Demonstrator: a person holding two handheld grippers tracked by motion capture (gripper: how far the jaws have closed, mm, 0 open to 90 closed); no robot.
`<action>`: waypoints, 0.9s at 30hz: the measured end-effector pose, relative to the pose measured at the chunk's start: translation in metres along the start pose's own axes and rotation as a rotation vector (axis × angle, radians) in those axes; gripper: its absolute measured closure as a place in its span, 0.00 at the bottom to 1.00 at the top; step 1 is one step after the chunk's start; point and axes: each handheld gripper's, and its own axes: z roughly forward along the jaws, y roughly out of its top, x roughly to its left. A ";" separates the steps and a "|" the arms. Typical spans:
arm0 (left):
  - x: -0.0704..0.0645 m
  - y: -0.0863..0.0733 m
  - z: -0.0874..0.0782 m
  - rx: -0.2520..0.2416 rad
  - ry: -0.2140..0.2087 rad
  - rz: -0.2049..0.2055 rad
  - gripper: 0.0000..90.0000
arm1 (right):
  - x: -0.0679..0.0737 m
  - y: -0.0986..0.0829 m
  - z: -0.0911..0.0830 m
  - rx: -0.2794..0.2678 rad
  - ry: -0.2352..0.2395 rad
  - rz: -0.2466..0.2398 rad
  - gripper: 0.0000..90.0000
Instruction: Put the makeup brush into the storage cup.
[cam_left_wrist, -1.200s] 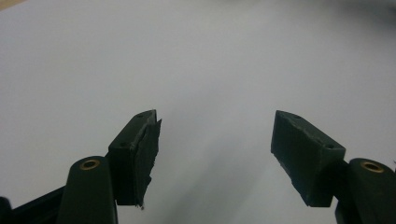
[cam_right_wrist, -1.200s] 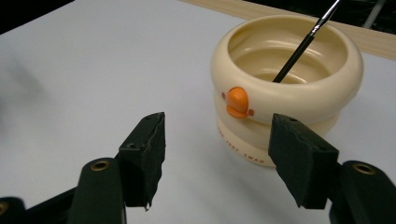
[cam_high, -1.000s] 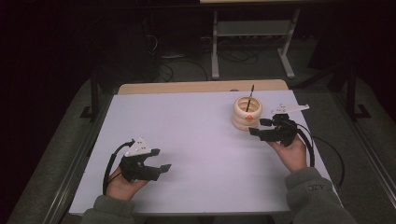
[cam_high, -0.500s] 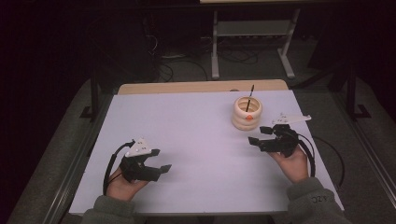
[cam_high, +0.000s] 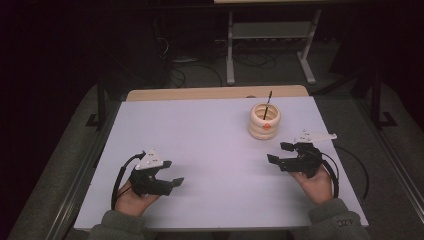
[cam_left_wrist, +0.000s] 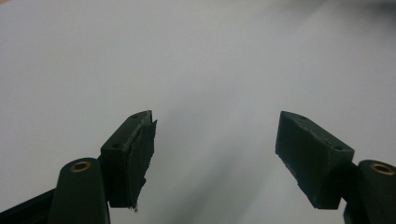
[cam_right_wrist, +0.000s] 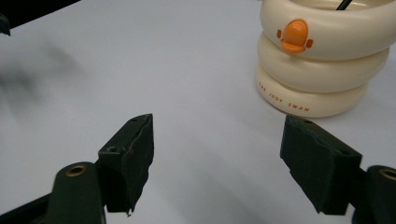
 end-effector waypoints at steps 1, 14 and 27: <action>0.001 0.000 0.000 0.004 0.002 0.005 0.30 | 0.000 -0.001 0.000 -0.002 -0.001 0.000 0.26; 0.001 -0.005 0.001 -0.011 0.016 -0.015 0.27 | 0.006 -0.015 -0.006 0.013 -0.008 0.002 0.23; 0.001 -0.013 -0.001 -0.004 0.020 -0.022 0.25 | 0.014 -0.025 -0.012 0.014 -0.024 -0.006 0.18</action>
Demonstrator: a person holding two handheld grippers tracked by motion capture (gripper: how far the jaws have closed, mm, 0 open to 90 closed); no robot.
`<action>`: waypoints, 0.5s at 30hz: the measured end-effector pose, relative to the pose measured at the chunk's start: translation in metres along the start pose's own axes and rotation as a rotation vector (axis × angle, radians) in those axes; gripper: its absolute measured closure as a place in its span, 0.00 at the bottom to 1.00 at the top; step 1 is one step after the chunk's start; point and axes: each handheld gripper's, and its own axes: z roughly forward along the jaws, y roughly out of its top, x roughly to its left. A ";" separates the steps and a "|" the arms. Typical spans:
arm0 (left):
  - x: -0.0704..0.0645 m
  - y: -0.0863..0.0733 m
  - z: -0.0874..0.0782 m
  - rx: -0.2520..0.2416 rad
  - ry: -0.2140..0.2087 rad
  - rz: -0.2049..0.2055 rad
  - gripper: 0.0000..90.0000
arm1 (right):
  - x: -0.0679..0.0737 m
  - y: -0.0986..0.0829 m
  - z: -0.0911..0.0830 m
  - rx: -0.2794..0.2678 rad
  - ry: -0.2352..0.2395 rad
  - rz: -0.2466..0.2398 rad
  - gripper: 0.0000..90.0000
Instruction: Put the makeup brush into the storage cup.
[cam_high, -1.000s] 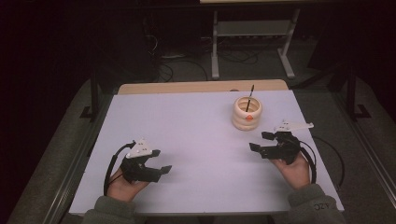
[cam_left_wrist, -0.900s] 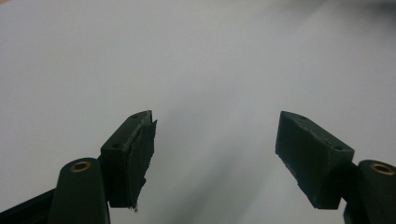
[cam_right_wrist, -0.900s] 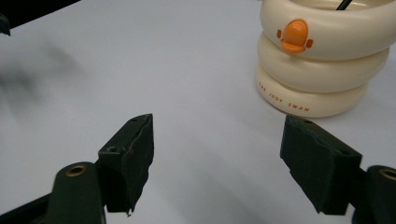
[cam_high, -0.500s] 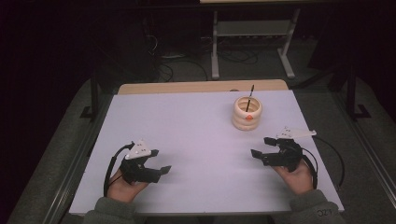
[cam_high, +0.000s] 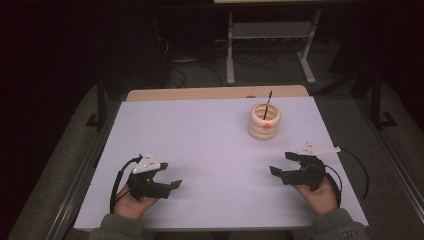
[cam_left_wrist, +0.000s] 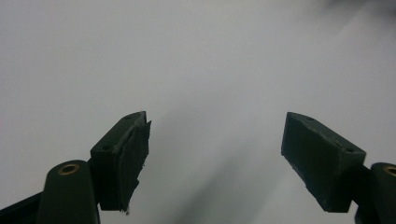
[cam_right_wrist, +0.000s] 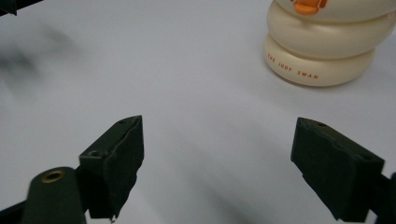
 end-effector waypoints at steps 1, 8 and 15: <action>0.000 0.000 0.000 -0.003 0.000 -0.001 0.25 | 0.000 -0.001 -0.001 0.002 0.001 0.003 0.18; -0.002 -0.007 -0.001 -0.006 -0.004 -0.018 0.25 | 0.004 -0.007 -0.004 0.005 -0.007 -0.004 0.17; -0.001 -0.011 -0.003 -0.006 -0.002 -0.026 0.23 | 0.007 -0.011 -0.006 0.011 -0.013 -0.012 0.17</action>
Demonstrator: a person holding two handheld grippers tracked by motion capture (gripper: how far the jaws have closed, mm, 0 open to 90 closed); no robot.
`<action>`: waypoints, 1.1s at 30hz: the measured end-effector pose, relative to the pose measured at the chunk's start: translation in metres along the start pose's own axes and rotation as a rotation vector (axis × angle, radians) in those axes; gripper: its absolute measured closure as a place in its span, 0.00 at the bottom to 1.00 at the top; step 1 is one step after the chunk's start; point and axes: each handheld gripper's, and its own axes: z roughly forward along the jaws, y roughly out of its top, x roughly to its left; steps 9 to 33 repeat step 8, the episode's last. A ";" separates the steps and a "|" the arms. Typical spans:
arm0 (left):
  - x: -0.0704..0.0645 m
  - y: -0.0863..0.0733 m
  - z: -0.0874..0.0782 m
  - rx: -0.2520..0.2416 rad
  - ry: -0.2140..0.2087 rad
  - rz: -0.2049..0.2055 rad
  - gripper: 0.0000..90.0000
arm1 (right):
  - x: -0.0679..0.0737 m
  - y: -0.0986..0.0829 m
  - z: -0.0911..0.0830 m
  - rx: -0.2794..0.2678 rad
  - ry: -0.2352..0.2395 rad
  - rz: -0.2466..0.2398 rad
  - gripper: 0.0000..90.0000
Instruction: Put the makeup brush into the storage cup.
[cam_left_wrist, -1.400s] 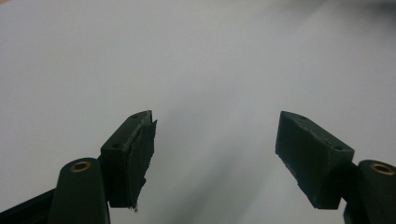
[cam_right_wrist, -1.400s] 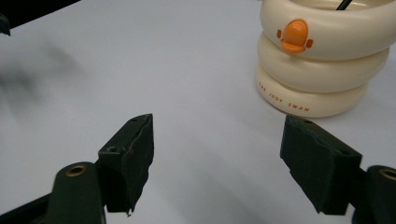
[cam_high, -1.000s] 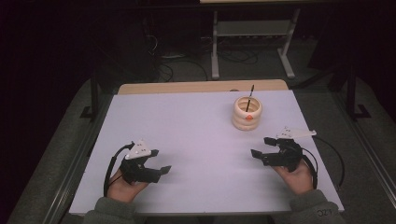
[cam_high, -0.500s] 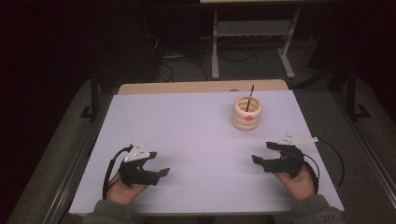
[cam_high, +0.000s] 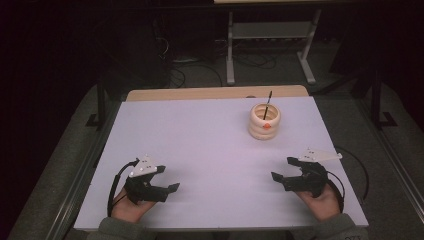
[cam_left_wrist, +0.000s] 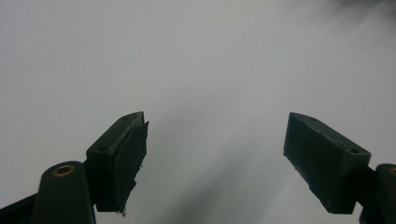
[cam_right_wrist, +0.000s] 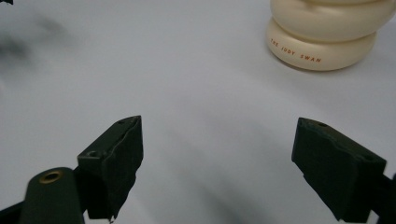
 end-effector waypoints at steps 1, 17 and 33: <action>0.000 0.000 0.001 0.000 -0.002 0.001 0.23 | 0.001 0.000 -0.001 0.002 0.002 0.004 0.17; 0.001 0.000 0.003 -0.004 -0.003 -0.008 0.22 | 0.003 0.000 0.001 0.004 0.003 -0.004 0.17; 0.001 0.000 0.003 -0.004 -0.003 -0.008 0.22 | 0.003 0.000 0.001 0.004 0.003 -0.004 0.17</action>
